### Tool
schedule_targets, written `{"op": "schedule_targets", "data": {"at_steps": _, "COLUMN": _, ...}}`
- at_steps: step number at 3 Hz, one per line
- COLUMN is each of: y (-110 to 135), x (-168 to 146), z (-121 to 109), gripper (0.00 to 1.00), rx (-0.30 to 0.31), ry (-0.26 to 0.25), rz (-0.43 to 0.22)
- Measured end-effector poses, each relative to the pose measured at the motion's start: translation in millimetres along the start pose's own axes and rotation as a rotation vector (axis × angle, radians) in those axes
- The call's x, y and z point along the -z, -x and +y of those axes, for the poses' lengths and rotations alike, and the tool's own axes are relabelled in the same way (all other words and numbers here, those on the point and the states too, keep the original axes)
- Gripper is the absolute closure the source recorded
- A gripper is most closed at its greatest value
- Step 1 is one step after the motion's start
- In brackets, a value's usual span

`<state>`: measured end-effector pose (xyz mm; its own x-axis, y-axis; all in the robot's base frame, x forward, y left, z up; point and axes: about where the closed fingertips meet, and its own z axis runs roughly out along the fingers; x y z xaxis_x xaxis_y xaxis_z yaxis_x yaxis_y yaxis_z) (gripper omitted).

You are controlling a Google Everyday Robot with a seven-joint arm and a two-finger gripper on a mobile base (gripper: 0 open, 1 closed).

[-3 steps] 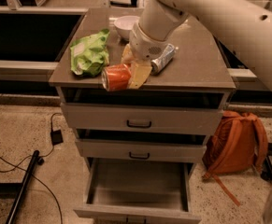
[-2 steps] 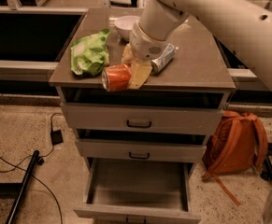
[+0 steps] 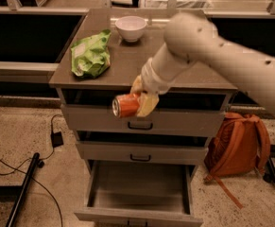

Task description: Place coke can into bottom drawer

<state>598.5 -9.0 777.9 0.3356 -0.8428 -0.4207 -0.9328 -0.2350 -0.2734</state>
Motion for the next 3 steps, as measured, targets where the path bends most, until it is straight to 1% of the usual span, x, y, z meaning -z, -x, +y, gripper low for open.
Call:
{"op": "schedule_targets", "data": {"at_steps": 1, "y": -57, "x": -65, "z": 41, "gripper": 1.00, "rx": -0.034, "ry": -0.004, "rz": 0.048}}
{"op": "schedule_targets", "data": {"at_steps": 2, "y": -107, "x": -88, "z": 72, "gripper": 1.00, "rx": -0.089, "ry": -0.060, "rz": 0.112}}
{"op": "schedule_targets", "data": {"at_steps": 3, "y": -111, "x": -96, "z": 75, "gripper": 1.00, "rx": -0.091, "ry": -0.069, "rz": 0.118}}
